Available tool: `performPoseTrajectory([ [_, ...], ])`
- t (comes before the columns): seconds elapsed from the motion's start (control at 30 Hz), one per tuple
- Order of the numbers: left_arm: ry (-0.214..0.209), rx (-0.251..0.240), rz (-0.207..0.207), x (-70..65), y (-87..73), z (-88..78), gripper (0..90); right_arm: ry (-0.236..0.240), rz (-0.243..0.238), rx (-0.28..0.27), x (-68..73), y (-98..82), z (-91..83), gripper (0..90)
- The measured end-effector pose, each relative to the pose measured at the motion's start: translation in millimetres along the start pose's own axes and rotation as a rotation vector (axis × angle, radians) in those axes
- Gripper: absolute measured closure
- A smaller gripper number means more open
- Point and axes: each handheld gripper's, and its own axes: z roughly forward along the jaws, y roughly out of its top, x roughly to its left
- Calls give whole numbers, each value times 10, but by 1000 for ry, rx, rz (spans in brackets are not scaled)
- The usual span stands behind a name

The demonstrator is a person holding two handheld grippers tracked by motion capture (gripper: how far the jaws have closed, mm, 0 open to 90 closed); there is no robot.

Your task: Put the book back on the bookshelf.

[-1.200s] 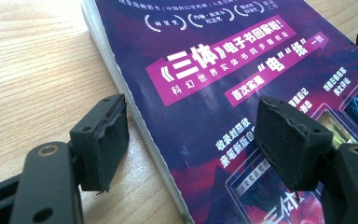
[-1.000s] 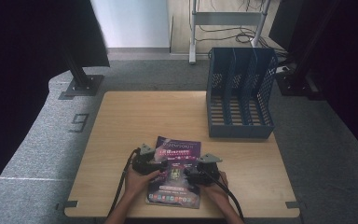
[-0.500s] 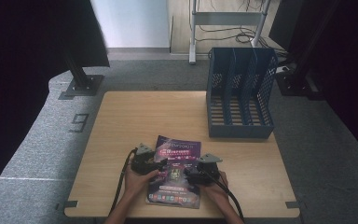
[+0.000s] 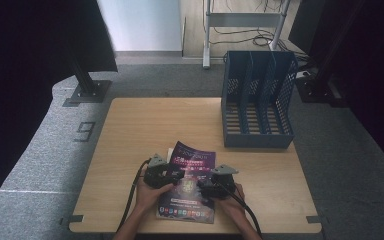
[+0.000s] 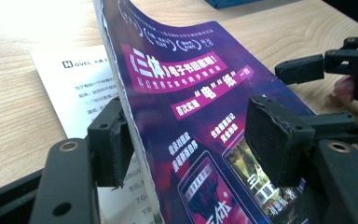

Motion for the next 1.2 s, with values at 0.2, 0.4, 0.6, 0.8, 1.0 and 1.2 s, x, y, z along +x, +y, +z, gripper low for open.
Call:
performPoseTrajectory([
  [0.2,21,36,24,14,74,93,359,-1,-1,0,2,0,-1,205],
  [0.4,33,82,37,21,89,183,390,1,1,-1,-1,0,1,204],
  [0.6,24,65,23,27,70,153,464,-1,-2,0,2,-1,-1,205],
  [0.8,84,66,65,-19,59,193,534,-1,-1,0,2,-1,-1,206],
  [1.0,122,61,87,-44,55,194,604,0,1,0,1,-1,-1,205],
  [1.2,134,60,103,-60,53,201,678,0,1,0,1,-1,-1,205],
])
